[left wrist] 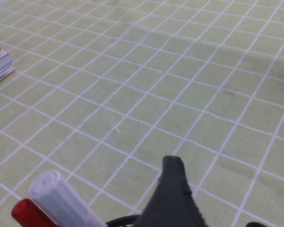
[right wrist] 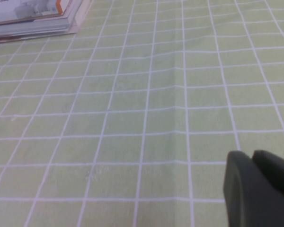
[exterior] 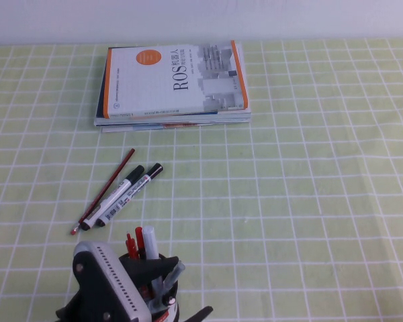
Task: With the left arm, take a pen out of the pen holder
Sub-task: Pick up the pen from the pen holder
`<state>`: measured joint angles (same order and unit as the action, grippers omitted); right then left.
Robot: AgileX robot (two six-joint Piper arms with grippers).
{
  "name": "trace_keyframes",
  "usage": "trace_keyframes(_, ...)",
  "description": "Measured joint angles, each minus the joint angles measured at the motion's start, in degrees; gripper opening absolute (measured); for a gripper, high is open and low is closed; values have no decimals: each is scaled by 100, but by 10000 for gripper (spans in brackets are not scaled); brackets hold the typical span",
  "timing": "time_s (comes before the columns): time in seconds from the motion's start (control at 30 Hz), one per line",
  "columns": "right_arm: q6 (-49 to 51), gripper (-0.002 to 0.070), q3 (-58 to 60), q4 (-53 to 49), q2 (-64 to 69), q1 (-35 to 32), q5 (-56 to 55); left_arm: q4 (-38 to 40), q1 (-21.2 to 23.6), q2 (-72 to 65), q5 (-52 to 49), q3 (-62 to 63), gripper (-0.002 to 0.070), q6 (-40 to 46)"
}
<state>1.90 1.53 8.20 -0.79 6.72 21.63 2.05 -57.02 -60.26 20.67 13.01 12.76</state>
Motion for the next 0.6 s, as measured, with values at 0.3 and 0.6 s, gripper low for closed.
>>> trace_keyframes(0.3, 0, -12, 0, 0, 0, 0, 0, 183, 0, 0, -81, 0, 423, 400)
trace_keyframes(0.6, 0, -13, 0, 0, 0, 0, 0, 206, 11, 0, -266, 0, 413, 462)
